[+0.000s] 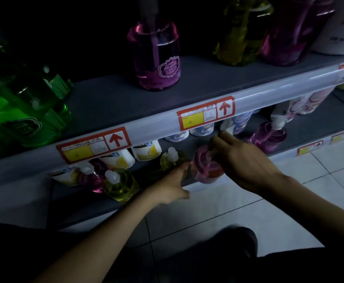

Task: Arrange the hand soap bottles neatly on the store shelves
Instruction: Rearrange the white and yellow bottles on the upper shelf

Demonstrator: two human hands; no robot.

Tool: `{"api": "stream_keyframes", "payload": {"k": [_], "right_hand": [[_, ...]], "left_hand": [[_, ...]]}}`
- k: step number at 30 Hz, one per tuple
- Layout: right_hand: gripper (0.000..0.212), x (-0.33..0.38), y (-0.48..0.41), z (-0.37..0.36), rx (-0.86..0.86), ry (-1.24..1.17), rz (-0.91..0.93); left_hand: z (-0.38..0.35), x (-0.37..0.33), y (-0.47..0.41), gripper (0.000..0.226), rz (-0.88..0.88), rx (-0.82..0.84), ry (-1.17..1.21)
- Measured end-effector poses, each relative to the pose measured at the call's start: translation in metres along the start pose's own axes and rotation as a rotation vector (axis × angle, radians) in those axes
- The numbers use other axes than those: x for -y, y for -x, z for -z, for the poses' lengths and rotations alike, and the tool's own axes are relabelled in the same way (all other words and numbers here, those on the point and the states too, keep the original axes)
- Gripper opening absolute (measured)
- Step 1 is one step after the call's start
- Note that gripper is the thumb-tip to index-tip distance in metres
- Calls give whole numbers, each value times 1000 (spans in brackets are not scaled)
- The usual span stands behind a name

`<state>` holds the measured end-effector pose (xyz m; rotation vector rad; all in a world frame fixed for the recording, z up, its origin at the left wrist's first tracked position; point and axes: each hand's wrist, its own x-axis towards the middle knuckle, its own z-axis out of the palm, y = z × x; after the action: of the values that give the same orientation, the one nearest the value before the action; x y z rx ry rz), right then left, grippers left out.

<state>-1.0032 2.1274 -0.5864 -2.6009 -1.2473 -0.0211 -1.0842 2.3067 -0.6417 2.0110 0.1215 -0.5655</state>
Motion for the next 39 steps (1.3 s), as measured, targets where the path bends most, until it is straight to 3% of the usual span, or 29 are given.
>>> {"api": "stream_keyframes", "payload": {"k": [4,7,12,15,18,22,27,31,32,35,39], "right_hand": [[14,16,17,48,-104,-289,81],[6,29,20,76,-231,-476,-58],[13,34,7,109,-374,-897,-324],[21,38,0,122,-354,-1153,-314],[35,42,0,134,-285,-1132,-254],[33,52,-3,149,-31,-1206,-187],[39,50,-26,151,-302,-1209,-89],[54,34,-50,138,-524,-1039,-191],[56,30,-56,134,-568,-1004,-229],[67,19,-72,125,-620,-892,-293],[71,18,-90,116,-608,-850,-299]], "left_hand": [[6,-22,22,70,-22,232,158],[7,-42,39,68,-88,307,383],[11,-77,67,42,-173,216,687],[16,-93,79,28,-225,184,843],[23,-110,85,41,-317,115,879],[41,-132,87,28,-387,-144,723],[76,-161,95,26,-406,-435,405],[117,-149,85,29,-329,-1110,-139],[124,-145,80,35,-309,-1187,-177],[133,-137,58,50,-232,-1099,-36],[128,-136,37,50,-260,-978,-3]]}}
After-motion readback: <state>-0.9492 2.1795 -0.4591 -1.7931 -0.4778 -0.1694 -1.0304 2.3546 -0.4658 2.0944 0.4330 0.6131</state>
